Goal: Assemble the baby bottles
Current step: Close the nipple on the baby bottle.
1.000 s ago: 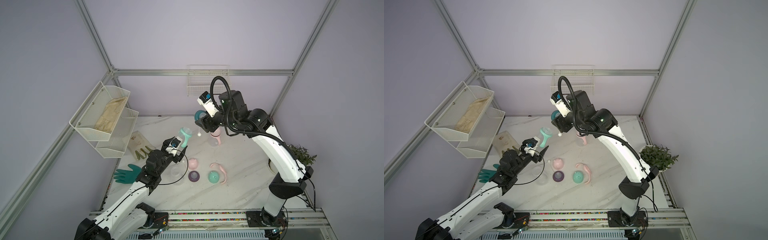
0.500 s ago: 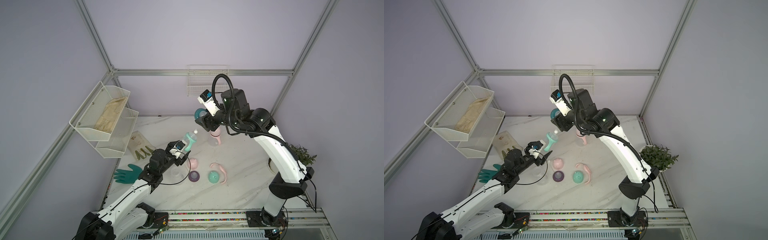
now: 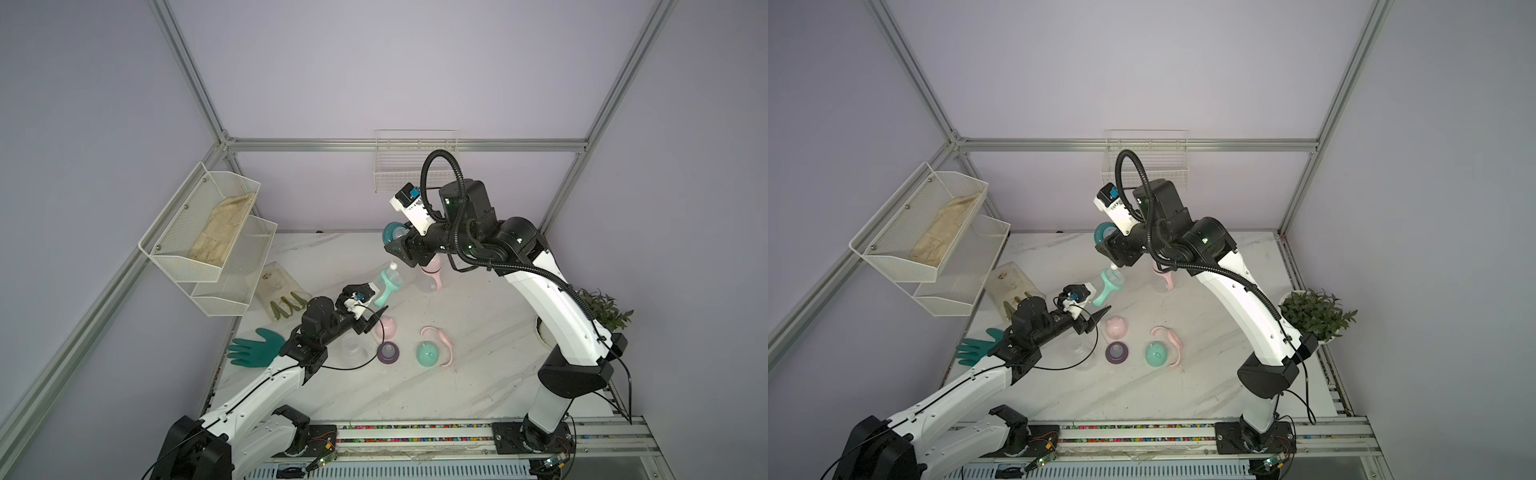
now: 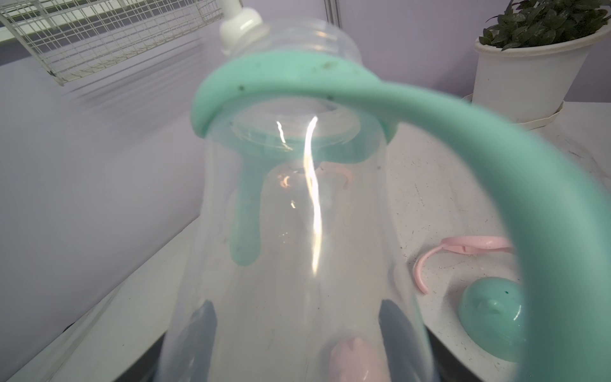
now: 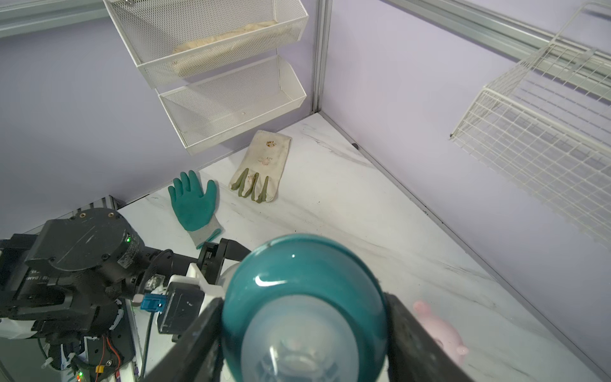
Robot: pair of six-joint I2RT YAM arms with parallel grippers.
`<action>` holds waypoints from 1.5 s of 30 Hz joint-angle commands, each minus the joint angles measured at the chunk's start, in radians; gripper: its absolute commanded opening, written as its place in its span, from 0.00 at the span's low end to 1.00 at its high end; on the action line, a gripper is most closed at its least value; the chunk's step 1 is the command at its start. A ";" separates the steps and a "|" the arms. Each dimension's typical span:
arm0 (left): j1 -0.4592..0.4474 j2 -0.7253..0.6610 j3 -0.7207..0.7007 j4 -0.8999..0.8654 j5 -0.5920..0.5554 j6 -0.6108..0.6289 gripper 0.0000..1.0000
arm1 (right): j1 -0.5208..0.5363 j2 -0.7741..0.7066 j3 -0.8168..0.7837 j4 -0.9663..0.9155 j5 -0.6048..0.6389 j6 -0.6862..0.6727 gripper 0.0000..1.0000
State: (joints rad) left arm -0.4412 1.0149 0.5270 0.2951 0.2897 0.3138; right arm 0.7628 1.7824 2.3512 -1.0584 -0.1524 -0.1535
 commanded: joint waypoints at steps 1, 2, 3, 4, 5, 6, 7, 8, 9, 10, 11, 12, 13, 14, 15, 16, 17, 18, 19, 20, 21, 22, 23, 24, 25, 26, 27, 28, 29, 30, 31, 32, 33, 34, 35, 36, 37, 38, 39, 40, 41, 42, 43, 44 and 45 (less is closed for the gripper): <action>-0.007 -0.005 0.061 0.087 0.030 -0.020 0.00 | -0.004 -0.028 -0.014 0.035 -0.027 0.013 0.43; -0.008 -0.008 0.058 0.091 0.025 -0.021 0.00 | -0.004 -0.029 -0.019 0.036 -0.031 0.015 0.43; -0.007 -0.011 0.055 0.098 0.020 -0.026 0.00 | -0.005 -0.031 -0.022 0.038 -0.035 0.017 0.43; -0.007 -0.015 0.051 0.107 0.016 -0.028 0.00 | -0.004 -0.032 -0.028 0.037 -0.039 0.020 0.43; -0.007 -0.019 0.046 0.120 0.014 -0.031 0.00 | -0.004 -0.035 -0.033 0.040 -0.045 0.023 0.43; -0.008 -0.023 0.039 0.138 0.011 -0.038 0.00 | -0.006 -0.037 -0.036 0.040 -0.048 0.027 0.43; -0.007 -0.025 0.032 0.156 0.009 -0.043 0.00 | -0.006 -0.038 -0.037 0.039 -0.055 0.031 0.43; -0.007 -0.027 0.024 0.175 0.010 -0.048 0.00 | -0.006 -0.039 -0.040 0.039 -0.070 0.036 0.43; -0.007 -0.027 0.019 0.195 0.012 -0.052 0.00 | -0.010 -0.041 -0.041 0.038 -0.091 0.045 0.43; -0.007 -0.028 0.012 0.213 0.017 -0.057 0.00 | -0.016 -0.043 -0.042 0.036 -0.116 0.055 0.43; -0.008 -0.031 0.009 0.232 0.024 -0.060 0.00 | -0.031 -0.049 -0.053 0.035 -0.156 0.064 0.43; -0.007 -0.034 0.007 0.250 0.035 -0.066 0.00 | -0.050 -0.058 -0.070 0.035 -0.196 0.076 0.43; -0.007 -0.037 0.007 0.264 0.044 -0.071 0.00 | -0.072 -0.067 -0.086 0.034 -0.227 0.091 0.42; -0.007 -0.040 0.009 0.278 0.059 -0.076 0.00 | -0.101 -0.076 -0.105 0.029 -0.263 0.110 0.42; -0.007 -0.044 0.012 0.288 0.078 -0.078 0.00 | -0.131 -0.087 -0.119 0.015 -0.286 0.121 0.41; -0.007 -0.044 0.017 0.292 0.101 -0.078 0.00 | -0.152 -0.099 -0.126 0.000 -0.303 0.124 0.41; -0.007 -0.043 0.024 0.291 0.124 -0.077 0.00 | -0.181 -0.115 -0.138 -0.011 -0.341 0.126 0.41; -0.007 -0.040 0.032 0.288 0.156 -0.078 0.00 | -0.206 -0.130 -0.156 -0.012 -0.393 0.132 0.42; -0.007 -0.034 0.041 0.287 0.187 -0.079 0.00 | -0.215 -0.143 -0.170 -0.011 -0.435 0.135 0.41; -0.007 -0.025 0.051 0.287 0.231 -0.081 0.00 | -0.220 -0.154 -0.186 -0.012 -0.486 0.138 0.42; -0.007 -0.016 0.061 0.287 0.273 -0.080 0.00 | -0.219 -0.160 -0.203 -0.012 -0.535 0.142 0.42; -0.007 -0.008 0.072 0.287 0.304 -0.086 0.00 | -0.220 -0.162 -0.219 -0.015 -0.581 0.150 0.42; -0.007 -0.003 0.080 0.285 0.324 -0.087 0.00 | -0.220 -0.162 -0.231 -0.024 -0.604 0.150 0.42; -0.007 0.002 0.089 0.284 0.341 -0.090 0.00 | -0.220 -0.159 -0.242 -0.039 -0.613 0.150 0.42; -0.007 0.005 0.096 0.282 0.350 -0.090 0.00 | -0.220 -0.156 -0.247 -0.051 -0.612 0.149 0.42; -0.007 0.007 0.102 0.279 0.353 -0.086 0.00 | -0.220 -0.154 -0.252 -0.066 -0.612 0.147 0.41; -0.006 0.007 0.106 0.272 0.353 -0.078 0.00 | -0.220 -0.151 -0.256 -0.075 -0.620 0.145 0.41; -0.007 0.008 0.110 0.263 0.351 -0.072 0.00 | -0.220 -0.151 -0.261 -0.079 -0.629 0.146 0.41; -0.007 0.008 0.113 0.254 0.350 -0.066 0.00 | -0.220 -0.153 -0.272 -0.081 -0.636 0.146 0.41; -0.007 0.007 0.114 0.250 0.348 -0.062 0.00 | -0.220 -0.157 -0.285 -0.080 -0.632 0.148 0.41; -0.008 0.004 0.114 0.250 0.347 -0.061 0.00 | -0.220 -0.160 -0.295 -0.080 -0.624 0.147 0.40; -0.007 0.001 0.113 0.249 0.348 -0.062 0.00 | -0.220 -0.165 -0.312 -0.079 -0.615 0.144 0.40; -0.008 -0.003 0.114 0.250 0.349 -0.065 0.00 | -0.220 -0.168 -0.324 -0.079 -0.615 0.143 0.40; -0.008 -0.005 0.113 0.249 0.350 -0.067 0.00 | -0.220 -0.170 -0.334 -0.078 -0.615 0.140 0.40; -0.008 -0.007 0.113 0.249 0.349 -0.069 0.00 | -0.220 -0.172 -0.344 -0.074 -0.616 0.140 0.40; -0.008 -0.008 0.113 0.250 0.348 -0.068 0.00 | -0.220 -0.175 -0.351 -0.070 -0.619 0.141 0.40; -0.008 -0.009 0.113 0.249 0.346 -0.068 0.00 | -0.220 -0.175 -0.357 -0.067 -0.621 0.140 0.40; -0.008 -0.007 0.113 0.248 0.345 -0.067 0.00 | -0.220 -0.175 -0.360 -0.066 -0.625 0.139 0.40; -0.008 -0.006 0.114 0.247 0.344 -0.067 0.00 | -0.220 -0.174 -0.361 -0.065 -0.631 0.139 0.40; -0.008 -0.004 0.116 0.248 0.345 -0.067 0.00 | -0.220 -0.173 -0.363 -0.066 -0.636 0.137 0.40; -0.008 -0.003 0.117 0.246 0.345 -0.066 0.00 | -0.220 -0.173 -0.366 -0.068 -0.636 0.135 0.40; -0.008 -0.002 0.117 0.246 0.345 -0.068 0.00 | -0.219 -0.173 -0.368 -0.070 -0.635 0.132 0.40; -0.008 -0.002 0.118 0.247 0.344 -0.067 0.00 | -0.220 -0.173 -0.373 -0.071 -0.632 0.132 0.40; -0.008 -0.003 0.120 0.245 0.343 -0.067 0.00 | -0.220 -0.174 -0.378 -0.071 -0.630 0.129 0.40; -0.008 -0.001 0.121 0.242 0.342 -0.066 0.00 | -0.219 -0.175 -0.381 -0.069 -0.631 0.128 0.40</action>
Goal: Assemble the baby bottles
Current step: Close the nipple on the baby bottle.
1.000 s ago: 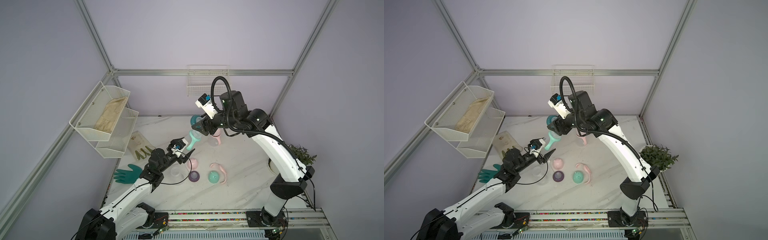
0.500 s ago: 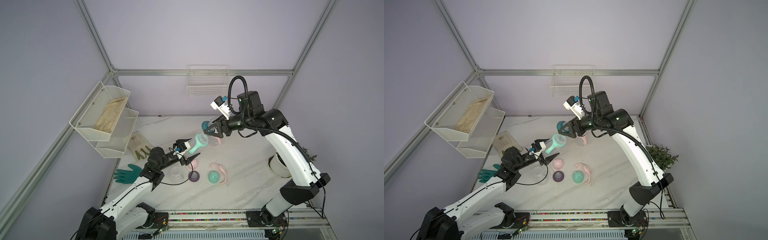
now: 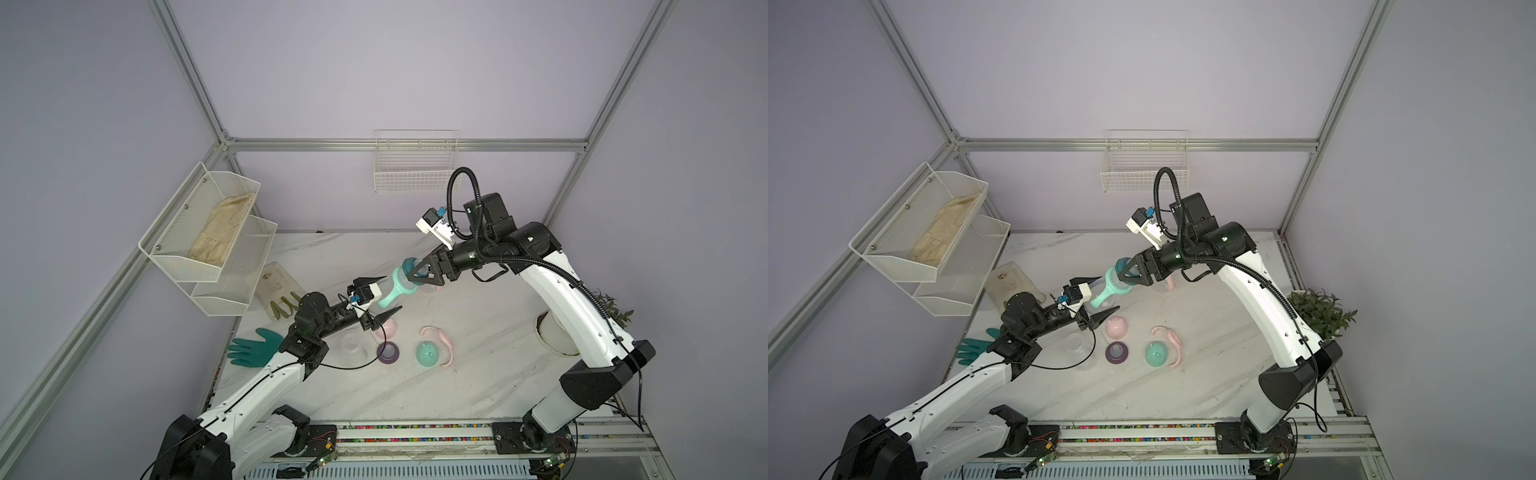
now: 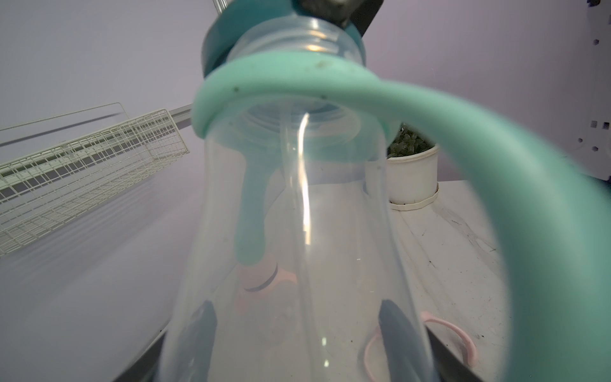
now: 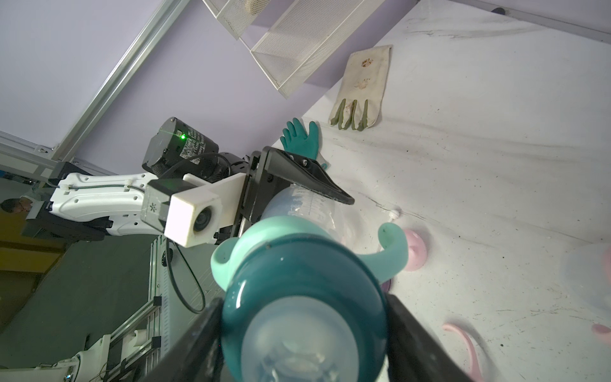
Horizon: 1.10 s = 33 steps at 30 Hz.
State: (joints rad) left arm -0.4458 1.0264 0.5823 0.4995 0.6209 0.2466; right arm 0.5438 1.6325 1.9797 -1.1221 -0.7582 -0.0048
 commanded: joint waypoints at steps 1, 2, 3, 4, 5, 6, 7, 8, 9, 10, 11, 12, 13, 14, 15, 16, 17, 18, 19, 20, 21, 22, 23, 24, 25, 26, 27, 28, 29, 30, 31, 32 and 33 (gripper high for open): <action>-0.004 -0.011 0.068 0.034 0.008 0.004 0.00 | -0.001 -0.026 -0.014 -0.004 -0.029 -0.020 0.40; -0.004 -0.009 0.070 0.029 0.005 0.004 0.00 | -0.001 -0.029 -0.017 -0.003 -0.032 -0.020 0.40; -0.004 -0.007 0.071 0.025 0.004 0.005 0.00 | -0.001 -0.032 -0.019 0.000 -0.034 -0.023 0.40; -0.004 -0.006 0.071 0.025 0.002 0.006 0.00 | -0.001 -0.034 -0.025 0.002 -0.036 -0.023 0.40; -0.003 -0.005 0.072 0.023 0.001 0.006 0.00 | -0.001 -0.038 -0.027 0.006 -0.038 -0.023 0.40; -0.004 -0.003 0.073 0.024 0.000 0.006 0.00 | -0.001 -0.041 -0.030 0.009 -0.039 -0.024 0.40; -0.004 -0.002 0.074 0.022 0.001 0.006 0.00 | -0.001 -0.042 -0.031 0.011 -0.042 -0.025 0.40; -0.004 0.001 0.076 0.021 0.001 0.006 0.00 | -0.001 -0.045 -0.032 0.014 -0.048 -0.027 0.40; -0.004 0.003 0.077 0.021 0.005 0.005 0.00 | 0.000 -0.043 -0.033 0.017 -0.052 -0.026 0.40; -0.004 0.005 0.079 0.019 0.007 0.006 0.00 | -0.001 -0.044 -0.034 0.019 -0.055 -0.029 0.40; -0.004 0.004 0.080 0.019 0.010 0.004 0.00 | -0.001 -0.043 -0.034 0.019 -0.056 -0.028 0.40; -0.004 0.004 0.080 0.018 0.010 0.003 0.00 | -0.001 -0.041 -0.035 0.019 -0.058 -0.029 0.40; -0.004 0.003 0.082 0.016 0.012 0.004 0.00 | -0.001 -0.039 -0.038 0.019 -0.062 -0.030 0.40; -0.004 0.003 0.084 0.015 0.013 0.004 0.00 | 0.000 -0.038 -0.042 0.022 -0.067 -0.031 0.40; -0.004 0.004 0.086 0.013 0.013 0.004 0.00 | -0.001 -0.036 -0.045 0.025 -0.072 -0.030 0.39; -0.004 0.004 0.088 0.009 0.014 0.006 0.00 | -0.001 -0.036 -0.051 0.031 -0.075 -0.029 0.40; -0.004 0.006 0.090 0.005 0.013 0.006 0.00 | -0.001 -0.036 -0.057 0.038 -0.079 -0.027 0.40; -0.004 0.008 0.091 0.004 0.015 0.006 0.00 | -0.001 -0.035 -0.059 0.046 -0.081 -0.024 0.39; -0.004 0.009 0.093 0.003 0.013 0.006 0.00 | -0.001 -0.033 -0.063 0.050 -0.081 -0.022 0.40; -0.005 0.009 0.094 0.003 0.014 0.006 0.00 | -0.001 -0.033 -0.066 0.056 -0.083 -0.020 0.39; -0.005 0.011 0.096 0.001 0.014 0.005 0.00 | -0.001 -0.031 -0.068 0.059 -0.084 -0.017 0.39; -0.005 0.011 0.097 -0.001 0.014 0.006 0.00 | -0.001 -0.030 -0.068 0.060 -0.083 -0.017 0.39; -0.005 0.011 0.098 -0.002 0.013 0.005 0.00 | -0.001 -0.027 -0.070 0.059 -0.083 -0.017 0.39; -0.005 0.011 0.099 -0.003 0.008 0.006 0.00 | -0.001 -0.025 -0.070 0.057 -0.082 -0.017 0.39; -0.005 0.011 0.099 -0.004 0.005 0.006 0.00 | -0.001 -0.024 -0.073 0.056 -0.082 -0.018 0.39; -0.005 0.010 0.098 -0.003 0.000 0.007 0.00 | -0.001 -0.025 -0.080 0.056 -0.078 -0.019 0.39; -0.005 0.009 0.098 -0.004 -0.008 0.006 0.00 | 0.000 -0.026 -0.087 0.058 -0.073 -0.018 0.39; -0.005 0.009 0.099 -0.003 -0.015 0.005 0.00 | -0.001 -0.028 -0.094 0.059 -0.070 -0.019 0.39; -0.005 0.009 0.100 -0.003 -0.024 0.002 0.00 | -0.001 -0.029 -0.102 0.063 -0.064 -0.017 0.38; -0.005 0.009 0.101 -0.003 -0.032 0.002 0.00 | 0.000 -0.031 -0.112 0.069 -0.064 -0.014 0.38; -0.004 0.009 0.103 -0.003 -0.035 0.002 0.00 | 0.000 -0.035 -0.124 0.079 -0.064 -0.010 0.38; -0.005 0.010 0.105 -0.004 -0.036 0.004 0.00 | -0.001 -0.040 -0.140 0.097 -0.070 -0.001 0.38; -0.005 0.011 0.108 -0.003 -0.035 0.003 0.00 | -0.001 -0.045 -0.155 0.113 -0.078 0.007 0.38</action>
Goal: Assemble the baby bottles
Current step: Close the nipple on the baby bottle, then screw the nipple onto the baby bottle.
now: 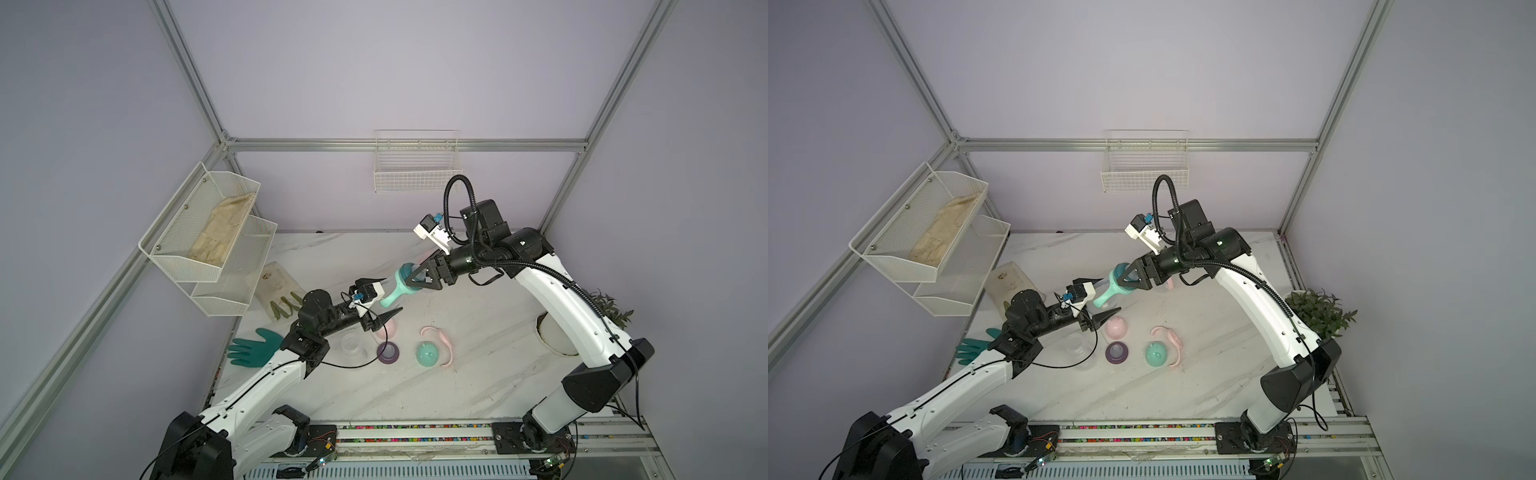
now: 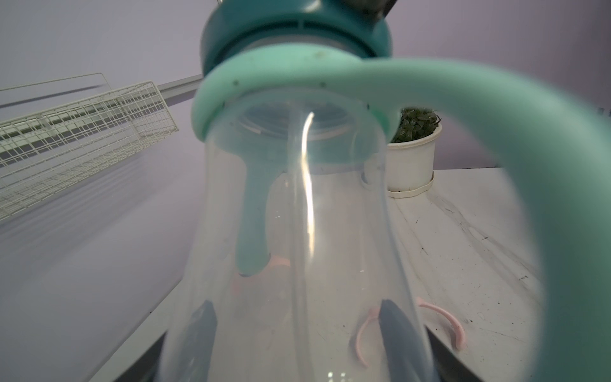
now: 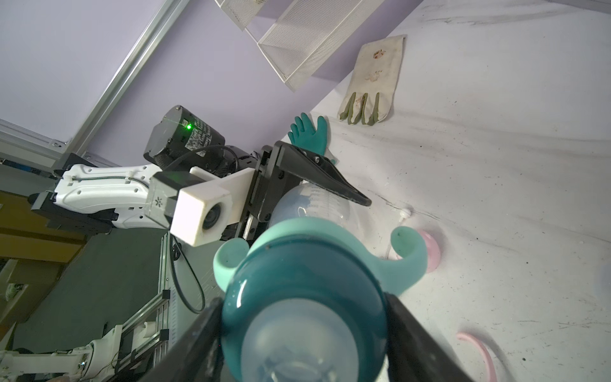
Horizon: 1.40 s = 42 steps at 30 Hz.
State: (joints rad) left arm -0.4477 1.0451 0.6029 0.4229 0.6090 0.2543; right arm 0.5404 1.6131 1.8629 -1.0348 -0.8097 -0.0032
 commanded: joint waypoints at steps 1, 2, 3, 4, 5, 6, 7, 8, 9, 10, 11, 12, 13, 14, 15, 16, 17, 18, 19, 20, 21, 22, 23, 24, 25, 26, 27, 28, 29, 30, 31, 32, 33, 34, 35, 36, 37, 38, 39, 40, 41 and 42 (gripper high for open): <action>-0.003 -0.006 0.090 0.074 -0.022 -0.003 0.00 | 0.003 -0.028 -0.051 0.039 -0.031 0.011 0.38; -0.003 -0.004 0.090 0.073 -0.020 -0.001 0.00 | 0.003 -0.031 -0.065 0.058 -0.037 0.020 0.37; -0.004 -0.002 0.092 0.073 -0.021 0.003 0.00 | 0.003 -0.034 -0.078 0.073 -0.043 0.031 0.37; -0.005 -0.001 0.092 0.074 -0.028 0.007 0.00 | 0.003 -0.035 -0.090 0.092 -0.049 0.040 0.36; -0.005 0.001 0.091 0.073 -0.037 0.016 0.00 | 0.003 -0.037 -0.105 0.115 -0.056 0.054 0.36; -0.006 0.003 0.089 0.074 -0.054 0.028 0.00 | 0.003 -0.038 -0.118 0.133 -0.068 0.068 0.36; -0.009 0.004 0.088 0.073 -0.079 0.043 0.00 | 0.003 -0.036 -0.127 0.147 -0.076 0.078 0.36; -0.012 0.006 0.085 0.073 -0.113 0.063 0.00 | 0.004 -0.035 -0.135 0.161 -0.078 0.090 0.35; -0.018 0.004 0.083 0.074 -0.153 0.084 0.00 | 0.003 -0.030 -0.141 0.169 -0.077 0.100 0.35; -0.022 0.004 0.079 0.074 -0.187 0.108 0.00 | 0.004 -0.024 -0.142 0.171 -0.075 0.106 0.34; -0.025 0.004 0.077 0.074 -0.229 0.135 0.00 | 0.003 -0.017 -0.140 0.171 -0.070 0.113 0.34; -0.030 0.006 0.074 0.074 -0.270 0.165 0.00 | 0.004 -0.009 -0.138 0.171 -0.064 0.121 0.34; -0.032 0.007 0.071 0.073 -0.302 0.190 0.00 | 0.003 -0.003 -0.136 0.172 -0.060 0.126 0.34; -0.034 0.007 0.069 0.074 -0.328 0.215 0.00 | 0.003 0.002 -0.136 0.168 -0.060 0.130 0.34; -0.034 0.006 0.066 0.073 -0.352 0.237 0.00 | 0.003 0.007 -0.134 0.169 -0.055 0.134 0.34; -0.036 0.006 0.066 0.075 -0.373 0.250 0.00 | 0.003 0.012 -0.131 0.171 -0.049 0.142 0.33; -0.036 0.003 0.065 0.078 -0.395 0.257 0.00 | 0.003 0.017 -0.131 0.179 -0.044 0.152 0.33; -0.036 0.000 0.062 0.086 -0.415 0.264 0.00 | 0.002 0.020 -0.137 0.189 -0.039 0.170 0.32; -0.037 0.000 0.058 0.098 -0.431 0.270 0.00 | 0.003 0.021 -0.145 0.212 -0.028 0.201 0.32; -0.037 0.000 0.052 0.115 -0.452 0.276 0.00 | 0.003 0.021 -0.162 0.248 -0.017 0.242 0.31; -0.038 0.000 0.047 0.130 -0.477 0.287 0.00 | 0.003 0.021 -0.178 0.284 -0.009 0.282 0.31; -0.039 0.001 0.042 0.143 -0.501 0.299 0.00 | 0.003 0.019 -0.190 0.319 -0.001 0.319 0.31; -0.041 0.003 0.039 0.154 -0.535 0.312 0.00 | 0.003 0.016 -0.208 0.362 0.010 0.365 0.30; -0.043 0.006 0.035 0.168 -0.570 0.329 0.00 | 0.003 0.014 -0.228 0.413 0.024 0.413 0.30; -0.045 0.008 0.030 0.183 -0.598 0.342 0.00 | 0.003 0.012 -0.245 0.452 0.036 0.457 0.29; -0.048 0.009 0.022 0.201 -0.628 0.362 0.00 | 0.003 0.012 -0.263 0.492 0.049 0.506 0.29; -0.051 0.013 0.015 0.220 -0.660 0.385 0.00 | 0.003 0.014 -0.278 0.530 0.063 0.549 0.29; -0.053 0.016 0.012 0.236 -0.689 0.403 0.00 | 0.003 0.016 -0.290 0.561 0.072 0.585 0.29; -0.057 0.019 0.008 0.250 -0.723 0.424 0.00 | 0.004 0.015 -0.310 0.618 0.085 0.633 0.29; -0.060 0.022 0.003 0.267 -0.754 0.444 0.00 | 0.004 0.019 -0.331 0.664 0.105 0.679 0.27; -0.062 0.025 -0.003 0.284 -0.775 0.462 0.00 | 0.005 0.020 -0.349 0.706 0.118 0.723 0.27; -0.064 0.028 -0.009 0.302 -0.797 0.481 0.00 | 0.009 0.024 -0.362 0.743 0.133 0.768 0.26; -0.068 0.031 -0.012 0.317 -0.822 0.496 0.00 | 0.012 0.028 -0.367 0.767 0.152 0.798 0.26; -0.070 0.032 -0.015 0.326 -0.838 0.506 0.00 | 0.016 0.032 -0.366 0.786 0.171 0.821 0.26; -0.072 0.032 -0.018 0.331 -0.849 0.512 0.00 | 0.020 0.036 -0.362 0.800 0.196 0.843 0.28; -0.072 0.032 -0.020 0.335 -0.855 0.514 0.00 | 0.025 0.036 -0.363 0.817 0.217 0.867 0.30; -0.072 0.032 -0.020 0.333 -0.857 0.515 0.00 | 0.028 0.036 -0.363 0.834 0.227 0.883 0.32; -0.074 0.032 -0.021 0.333 -0.858 0.513 0.00 | 0.030 0.037 -0.357 0.840 0.239 0.887 0.36; -0.074 0.032 -0.022 0.329 -0.856 0.510 0.00 | 0.030 0.034 -0.351 0.829 0.248 0.876 0.42; -0.075 0.032 -0.025 0.326 -0.855 0.501 0.00 | 0.030 0.032 -0.343 0.816 0.249 0.857 0.49; -0.075 0.029 -0.023 0.312 -0.848 0.482 0.00 | 0.030 0.026 -0.329 0.788 0.245 0.799 0.60; -0.074 0.024 -0.018 0.288 -0.835 0.458 0.00 | 0.030 0.019 -0.312 0.754 0.233 0.735 0.68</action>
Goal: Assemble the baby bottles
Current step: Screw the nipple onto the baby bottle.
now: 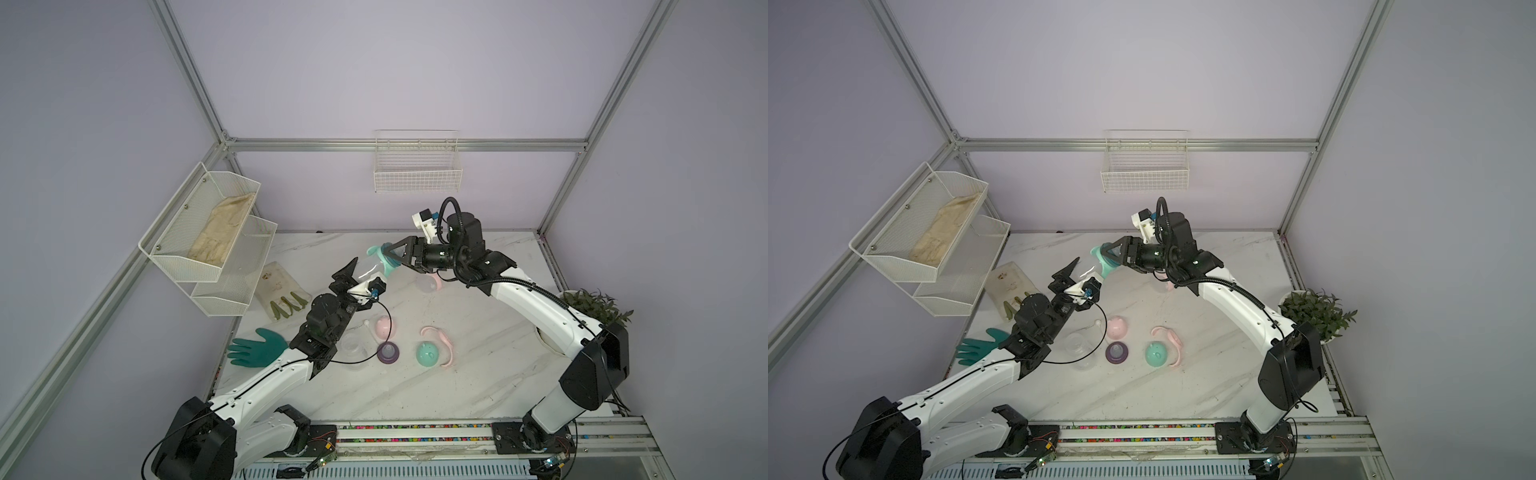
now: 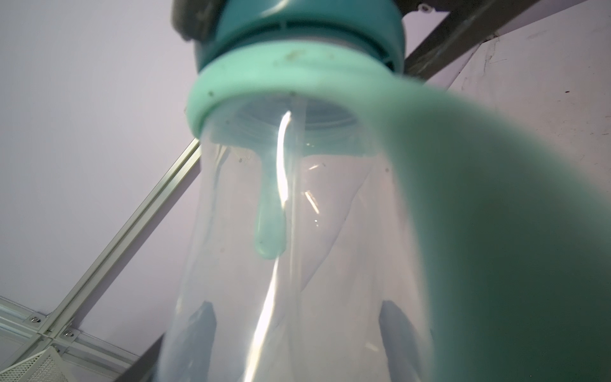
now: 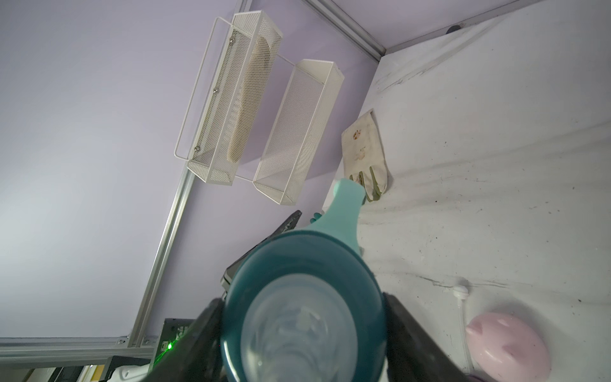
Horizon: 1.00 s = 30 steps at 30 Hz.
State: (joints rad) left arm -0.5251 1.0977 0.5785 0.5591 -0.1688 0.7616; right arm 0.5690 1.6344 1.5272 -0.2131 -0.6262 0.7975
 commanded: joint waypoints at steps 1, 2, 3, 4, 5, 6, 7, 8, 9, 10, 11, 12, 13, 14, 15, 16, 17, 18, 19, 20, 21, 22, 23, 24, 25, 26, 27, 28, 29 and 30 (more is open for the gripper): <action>0.002 -0.032 0.015 0.116 -0.044 -0.082 0.00 | 0.002 -0.008 0.041 -0.113 0.036 -0.131 0.74; 0.004 -0.037 0.026 0.073 -0.030 -0.125 0.00 | 0.002 -0.022 0.065 -0.176 0.033 -0.205 0.79; 0.003 -0.042 0.038 0.029 -0.014 -0.171 0.00 | 0.002 -0.034 0.088 -0.240 0.046 -0.284 0.82; 0.004 -0.047 0.046 -0.010 0.012 -0.204 0.00 | 0.000 -0.048 0.106 -0.310 0.062 -0.343 0.84; 0.004 -0.054 0.056 -0.053 0.045 -0.233 0.00 | -0.003 -0.065 0.124 -0.365 0.079 -0.399 0.87; 0.004 -0.060 0.064 -0.090 0.084 -0.260 0.00 | -0.008 -0.083 0.142 -0.416 0.096 -0.446 0.88; 0.005 -0.062 0.071 -0.122 0.118 -0.279 0.00 | -0.012 -0.099 0.157 -0.454 0.110 -0.485 0.90; 0.005 -0.065 0.080 -0.155 0.153 -0.301 0.00 | -0.015 -0.119 0.170 -0.492 0.124 -0.522 0.91; 0.006 -0.068 0.091 -0.190 0.197 -0.325 0.00 | -0.017 -0.136 0.182 -0.522 0.135 -0.561 0.93; 0.009 -0.071 0.103 -0.221 0.249 -0.341 0.00 | -0.018 -0.148 0.193 -0.543 0.138 -0.592 0.95; 0.014 -0.073 0.120 -0.266 0.317 -0.361 0.00 | -0.018 -0.163 0.203 -0.565 0.129 -0.620 0.96; 0.021 -0.073 0.137 -0.305 0.382 -0.378 0.00 | -0.018 -0.170 0.212 -0.583 0.113 -0.658 0.96; 0.028 -0.073 0.159 -0.347 0.466 -0.400 0.00 | -0.017 -0.175 0.224 -0.606 0.092 -0.694 0.96; 0.037 -0.070 0.182 -0.384 0.559 -0.421 0.00 | -0.018 -0.177 0.236 -0.631 0.076 -0.722 0.97; 0.046 -0.066 0.202 -0.409 0.629 -0.442 0.00 | -0.018 -0.175 0.250 -0.657 0.064 -0.751 0.97; 0.059 -0.062 0.227 -0.437 0.736 -0.462 0.00 | -0.018 -0.174 0.263 -0.687 0.052 -0.786 0.97; 0.070 -0.057 0.249 -0.452 0.821 -0.493 0.00 | -0.018 -0.175 0.271 -0.713 0.035 -0.812 0.97; 0.081 -0.052 0.265 -0.453 0.887 -0.526 0.00 | -0.018 -0.177 0.279 -0.738 0.017 -0.836 0.97; 0.098 -0.044 0.280 -0.446 0.979 -0.564 0.00 | -0.018 -0.180 0.285 -0.769 -0.007 -0.867 0.97; 0.111 -0.036 0.293 -0.433 1.059 -0.603 0.00 | -0.019 -0.187 0.285 -0.793 -0.031 -0.895 0.97; 0.124 -0.026 0.308 -0.421 1.126 -0.643 0.00 | -0.018 -0.196 0.281 -0.813 -0.045 -0.919 0.97; 0.134 -0.016 0.321 -0.410 1.188 -0.672 0.00 | -0.018 -0.205 0.278 -0.828 -0.051 -0.935 0.97; 0.142 -0.003 0.334 -0.400 1.242 -0.703 0.00 | -0.018 -0.214 0.274 -0.838 -0.052 -0.948 0.97; 0.147 0.009 0.348 -0.398 1.276 -0.728 0.00 | -0.019 -0.224 0.269 -0.841 -0.053 -0.959 0.97; 0.149 0.021 0.360 -0.399 1.302 -0.738 0.00 | -0.018 -0.232 0.267 -0.843 -0.064 -0.967 0.97; 0.152 0.033 0.371 -0.404 1.326 -0.743 0.00 | -0.018 -0.237 0.266 -0.845 -0.087 -0.978 0.97; 0.152 0.042 0.377 -0.406 1.335 -0.746 0.00 | -0.018 -0.240 0.266 -0.846 -0.113 -0.984 0.97; 0.151 0.047 0.380 -0.406 1.340 -0.748 0.00 | -0.018 -0.240 0.269 -0.845 -0.140 -0.989 0.96; 0.153 0.053 0.380 -0.405 1.345 -0.748 0.00 | -0.018 -0.241 0.273 -0.845 -0.165 -0.995 0.96; 0.151 0.055 0.380 -0.404 1.344 -0.747 0.00 | -0.018 -0.239 0.277 -0.844 -0.176 -1.001 0.96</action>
State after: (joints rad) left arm -0.3798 1.1481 0.8886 0.1169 1.0565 0.0692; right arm 0.5510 1.4242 1.7924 -1.0233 -0.7059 -0.1230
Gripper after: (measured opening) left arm 0.768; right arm 0.962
